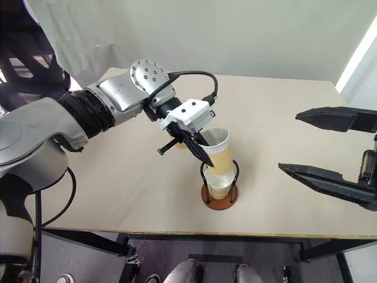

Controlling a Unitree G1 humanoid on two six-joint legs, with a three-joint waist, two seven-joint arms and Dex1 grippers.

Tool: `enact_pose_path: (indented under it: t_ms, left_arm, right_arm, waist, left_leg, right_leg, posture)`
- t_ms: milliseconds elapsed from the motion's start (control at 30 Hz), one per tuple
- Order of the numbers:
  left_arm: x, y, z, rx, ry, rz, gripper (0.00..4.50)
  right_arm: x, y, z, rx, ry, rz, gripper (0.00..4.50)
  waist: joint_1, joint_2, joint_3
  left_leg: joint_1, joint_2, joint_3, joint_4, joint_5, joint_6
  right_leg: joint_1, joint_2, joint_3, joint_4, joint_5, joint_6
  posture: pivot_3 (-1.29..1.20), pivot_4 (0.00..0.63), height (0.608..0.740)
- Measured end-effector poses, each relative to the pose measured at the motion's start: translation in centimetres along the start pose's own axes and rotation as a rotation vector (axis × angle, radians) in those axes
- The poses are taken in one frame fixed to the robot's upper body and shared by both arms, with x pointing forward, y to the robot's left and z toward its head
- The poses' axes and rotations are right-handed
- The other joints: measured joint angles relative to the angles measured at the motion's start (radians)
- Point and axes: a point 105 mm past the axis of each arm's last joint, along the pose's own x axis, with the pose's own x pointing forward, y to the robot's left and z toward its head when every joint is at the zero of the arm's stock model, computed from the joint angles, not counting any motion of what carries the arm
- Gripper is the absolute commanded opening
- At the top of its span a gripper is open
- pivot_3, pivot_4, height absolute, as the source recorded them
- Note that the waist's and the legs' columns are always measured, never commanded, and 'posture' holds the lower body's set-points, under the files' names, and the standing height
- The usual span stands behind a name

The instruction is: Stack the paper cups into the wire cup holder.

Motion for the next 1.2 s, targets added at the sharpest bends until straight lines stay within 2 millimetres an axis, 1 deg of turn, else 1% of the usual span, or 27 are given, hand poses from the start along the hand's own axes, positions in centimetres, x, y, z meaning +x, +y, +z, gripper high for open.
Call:
enact_pose_path:
  t_ms: [100,267,533,800,900,1000,1133,1200]
  left_arm:
    - [0.3,0.2,0.1,0.014,-0.001,-0.008,0.03]
    - [0.3,0.1,0.1,0.021,0.000,-0.008,0.03]
    - [0.6,-0.4,-0.8,0.012,0.033,-0.035,0.03]
    - [0.8,-0.5,-1.2,0.012,0.048,-0.049,0.03]
    - [0.8,-0.4,-1.3,0.005,0.050,-0.044,0.59]
    - [0.9,-0.2,-1.1,0.003,0.045,-0.042,1.59]
    - [0.9,0.4,-0.3,0.033,0.021,-0.025,2.86]
    - [0.7,0.8,0.0,0.045,0.008,-0.002,3.68]
  right_arm:
    - [0.0,0.1,-0.1,0.007,0.005,0.000,3.51]
    - [-0.2,0.1,-0.2,0.011,0.010,-0.004,3.51]
    - [-0.2,0.3,-0.4,0.022,0.024,0.001,3.51]
    - [0.0,0.4,-0.3,0.010,0.023,0.005,3.51]
    - [0.0,0.5,-0.4,0.007,0.025,0.004,3.51]
    - [0.0,0.5,-0.3,0.002,0.024,0.002,3.51]
    - [0.1,0.5,-0.3,-0.001,0.024,0.001,3.51]
    - [0.1,0.5,-0.4,0.001,0.025,0.001,3.51]
  waist:
    - [0.000,0.000,0.000]
    - [-0.001,0.001,0.000]
    - [-0.001,0.001,0.000]
    - [-0.001,0.001,0.000]
    - [0.000,0.001,0.000]
    - [0.000,0.001,0.000]
    - [0.000,0.001,0.000]
    - [0.000,0.001,0.000]
  left_leg:
    - [0.000,-0.001,0.002,0.001,-0.001,0.001]
    - [0.001,0.000,0.003,0.001,-0.002,0.001]
    - [0.001,0.000,0.004,0.001,-0.002,0.001]
    - [0.001,0.001,0.004,0.001,-0.002,0.001]
    - [0.001,0.001,0.004,0.001,-0.002,0.001]
    - [0.001,0.000,0.004,0.001,-0.002,0.001]
    - [0.001,0.000,0.004,0.001,-0.003,0.002]
    - [0.001,0.001,0.004,0.001,-0.003,0.002]
  right_leg:
    - [0.000,0.000,0.001,-0.001,0.000,0.001]
    - [0.000,0.000,0.001,0.000,0.000,0.001]
    - [0.000,0.000,0.002,0.000,0.000,0.001]
    - [0.000,0.000,0.002,0.000,0.000,0.001]
    - [0.000,0.000,0.002,0.000,0.000,0.001]
    - [0.000,0.000,0.002,-0.001,0.000,0.001]
    - [0.000,0.001,0.002,-0.001,0.000,0.001]
    - [0.000,0.000,0.002,-0.001,0.000,0.001]
  posture:
    - [0.00,0.150,0.740]
    - [0.00,0.150,0.740]
    - [0.00,0.150,0.740]
    - [0.00,0.150,0.740]
    - [0.00,0.150,0.740]
    - [0.00,0.150,0.740]
    - [0.00,0.150,0.740]
    - [0.00,0.150,0.740]
